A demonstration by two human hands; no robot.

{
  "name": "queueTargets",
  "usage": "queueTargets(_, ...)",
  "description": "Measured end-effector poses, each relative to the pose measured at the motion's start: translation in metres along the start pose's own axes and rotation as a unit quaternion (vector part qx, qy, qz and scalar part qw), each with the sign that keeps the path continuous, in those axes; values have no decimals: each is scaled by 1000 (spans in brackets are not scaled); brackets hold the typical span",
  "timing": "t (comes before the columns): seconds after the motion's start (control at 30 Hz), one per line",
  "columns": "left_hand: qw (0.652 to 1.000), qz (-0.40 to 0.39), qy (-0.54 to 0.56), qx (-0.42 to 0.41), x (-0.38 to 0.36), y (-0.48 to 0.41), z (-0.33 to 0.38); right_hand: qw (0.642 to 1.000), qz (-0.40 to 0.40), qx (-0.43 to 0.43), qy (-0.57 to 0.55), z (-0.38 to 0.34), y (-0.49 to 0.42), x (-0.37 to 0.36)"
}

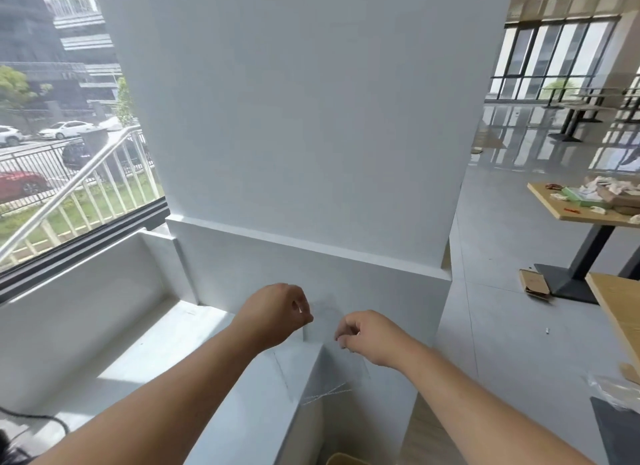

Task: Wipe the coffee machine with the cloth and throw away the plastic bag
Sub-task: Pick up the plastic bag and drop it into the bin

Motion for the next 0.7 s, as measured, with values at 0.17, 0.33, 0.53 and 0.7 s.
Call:
queueTargets(0.17, 991, 124, 22, 40, -3, -7, -15, 998, 25, 20, -56, 11, -12, 15)
queueTargets(0.33, 974, 123, 158, 108, -21, -14, -48, 988, 50, 83, -119, 15, -24, 35)
queueTargets(0.53, 924, 52, 363, 106, -35, -26, -62, 973, 19, 137, -184, 12, -32, 59)
queueTargets(0.7, 875, 5, 477, 82, -36, -40, -61, 961, -13, 169, -219, 10, -37, 73)
Point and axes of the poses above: each hand's wrist, its own y-axis away from the middle knuckle, its own x-axis out of the back of the hand, z = x × y, the point moved 3 cm from there along -y, towards the middle knuckle, and after that the axes turned 15 degrees about -z, right-handed, at the moved point
